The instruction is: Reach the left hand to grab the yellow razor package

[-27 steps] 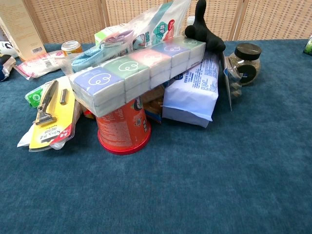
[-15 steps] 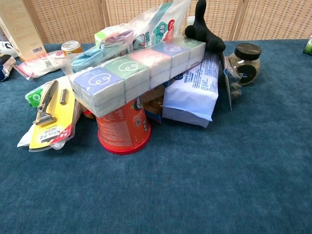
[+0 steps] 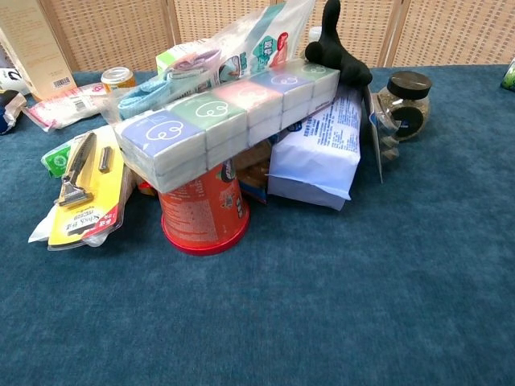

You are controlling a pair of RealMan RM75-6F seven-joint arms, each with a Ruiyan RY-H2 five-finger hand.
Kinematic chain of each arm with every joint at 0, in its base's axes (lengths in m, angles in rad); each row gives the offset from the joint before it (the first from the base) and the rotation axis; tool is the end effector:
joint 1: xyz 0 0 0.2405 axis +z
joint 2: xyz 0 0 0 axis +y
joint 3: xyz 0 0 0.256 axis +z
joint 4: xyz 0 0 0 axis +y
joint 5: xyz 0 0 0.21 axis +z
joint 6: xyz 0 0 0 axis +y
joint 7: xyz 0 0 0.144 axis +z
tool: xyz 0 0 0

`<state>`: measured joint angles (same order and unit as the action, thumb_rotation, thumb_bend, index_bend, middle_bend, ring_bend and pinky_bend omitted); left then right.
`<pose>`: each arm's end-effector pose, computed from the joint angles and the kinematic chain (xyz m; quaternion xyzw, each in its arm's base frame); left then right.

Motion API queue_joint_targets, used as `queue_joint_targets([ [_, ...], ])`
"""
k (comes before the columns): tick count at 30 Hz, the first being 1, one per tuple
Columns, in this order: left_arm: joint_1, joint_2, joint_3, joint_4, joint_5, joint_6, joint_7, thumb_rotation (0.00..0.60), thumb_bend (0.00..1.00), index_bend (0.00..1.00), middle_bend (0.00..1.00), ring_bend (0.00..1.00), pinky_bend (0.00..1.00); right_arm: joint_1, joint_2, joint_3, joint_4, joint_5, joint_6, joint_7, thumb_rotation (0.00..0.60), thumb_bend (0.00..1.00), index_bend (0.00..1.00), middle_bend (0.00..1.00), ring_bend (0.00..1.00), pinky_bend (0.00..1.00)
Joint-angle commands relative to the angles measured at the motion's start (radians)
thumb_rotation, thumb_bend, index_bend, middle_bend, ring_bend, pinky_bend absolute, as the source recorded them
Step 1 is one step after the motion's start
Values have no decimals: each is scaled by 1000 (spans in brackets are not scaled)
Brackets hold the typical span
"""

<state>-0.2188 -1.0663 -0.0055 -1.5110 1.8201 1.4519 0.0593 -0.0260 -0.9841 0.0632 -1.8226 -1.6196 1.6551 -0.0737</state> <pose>-0.2775 0.2049 0.1542 -0.7505 -0.2238 -0.3809 0.4916 -0.2703 -0.1480 0.2009 0.5714 -0.3401 0.4341 0.6078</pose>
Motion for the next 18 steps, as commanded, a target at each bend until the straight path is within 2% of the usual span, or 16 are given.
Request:
queue_joint_targets([
  [1, -145, -51, -24, 149, 115, -104, 60, 600, 0, 0, 0, 0, 0, -2, 2, 2, -4, 0, 5, 1, 600, 0, 0, 0, 0, 0],
  [9, -301, -125, -9, 259, 209, -227, 163, 600, 0, 0, 0, 0, 0, -7, 12, 9, -5, 4, 19, 26, 600, 0, 0, 0, 0, 0],
  [18, -367, -170, 22, 277, 217, -291, 226, 600, 0, 0, 0, 0, 0, -13, 28, 15, -7, 8, 32, 58, 600, 0, 0, 0, 0, 0],
])
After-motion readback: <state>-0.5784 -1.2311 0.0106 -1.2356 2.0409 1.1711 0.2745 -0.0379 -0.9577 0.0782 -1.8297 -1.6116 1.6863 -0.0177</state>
